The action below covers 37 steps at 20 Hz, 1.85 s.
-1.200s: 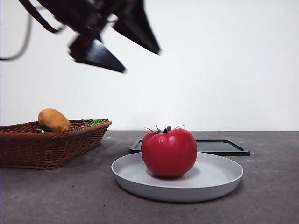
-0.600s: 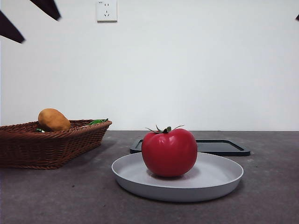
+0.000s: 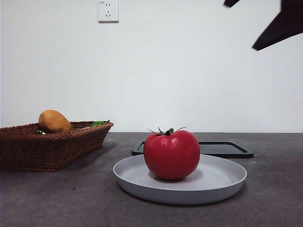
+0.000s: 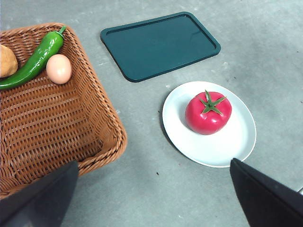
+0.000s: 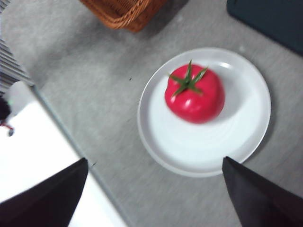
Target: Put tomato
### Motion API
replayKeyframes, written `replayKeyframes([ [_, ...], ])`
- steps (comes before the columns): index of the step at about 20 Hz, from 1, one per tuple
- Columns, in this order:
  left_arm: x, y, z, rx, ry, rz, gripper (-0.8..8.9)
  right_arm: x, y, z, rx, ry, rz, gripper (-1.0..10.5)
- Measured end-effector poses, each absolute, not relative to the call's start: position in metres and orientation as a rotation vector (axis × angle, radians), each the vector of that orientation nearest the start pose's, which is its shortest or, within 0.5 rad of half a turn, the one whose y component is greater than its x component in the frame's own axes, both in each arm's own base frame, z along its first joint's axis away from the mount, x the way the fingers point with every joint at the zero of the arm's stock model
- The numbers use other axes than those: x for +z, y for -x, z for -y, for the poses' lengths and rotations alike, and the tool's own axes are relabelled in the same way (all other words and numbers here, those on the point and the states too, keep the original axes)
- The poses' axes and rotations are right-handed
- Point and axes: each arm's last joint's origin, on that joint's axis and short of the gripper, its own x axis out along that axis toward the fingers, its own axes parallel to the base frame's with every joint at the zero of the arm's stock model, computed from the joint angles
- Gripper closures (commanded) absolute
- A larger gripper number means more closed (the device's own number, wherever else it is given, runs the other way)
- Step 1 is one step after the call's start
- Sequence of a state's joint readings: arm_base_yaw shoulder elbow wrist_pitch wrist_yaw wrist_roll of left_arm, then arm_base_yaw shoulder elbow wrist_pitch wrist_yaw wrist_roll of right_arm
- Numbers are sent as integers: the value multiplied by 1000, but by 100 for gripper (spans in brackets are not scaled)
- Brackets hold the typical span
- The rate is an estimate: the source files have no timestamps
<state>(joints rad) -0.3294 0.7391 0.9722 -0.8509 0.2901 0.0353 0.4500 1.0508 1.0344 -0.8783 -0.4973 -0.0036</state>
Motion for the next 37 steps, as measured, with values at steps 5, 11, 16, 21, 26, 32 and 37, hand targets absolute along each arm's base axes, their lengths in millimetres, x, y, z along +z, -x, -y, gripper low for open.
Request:
replayKeyframes([
  [5,340,-117,49,-610,-46,-630,318,301,-194,-124,884,44,-896,409],
  [11,340,-117,49,-610,-45,-630,318,258,-225,-166,874,129,-956,401],
  [16,340,-117,49,-610,-45,-630,318,223,-243,-191,828,194,-985,396],
  [21,340,-117,49,-610,-46,-630,318,208,-252,-197,804,209,-984,396],
  [26,340,-117,49,-610,-45,-630,318,187,-256,-205,806,226,-1039,396],
  [32,340,-117,49,-610,-46,-630,318,177,-258,-208,784,250,-1063,627],
  [37,340,-117,49,-610,-45,-630,318,178,-257,-208,786,249,-1068,694],
])
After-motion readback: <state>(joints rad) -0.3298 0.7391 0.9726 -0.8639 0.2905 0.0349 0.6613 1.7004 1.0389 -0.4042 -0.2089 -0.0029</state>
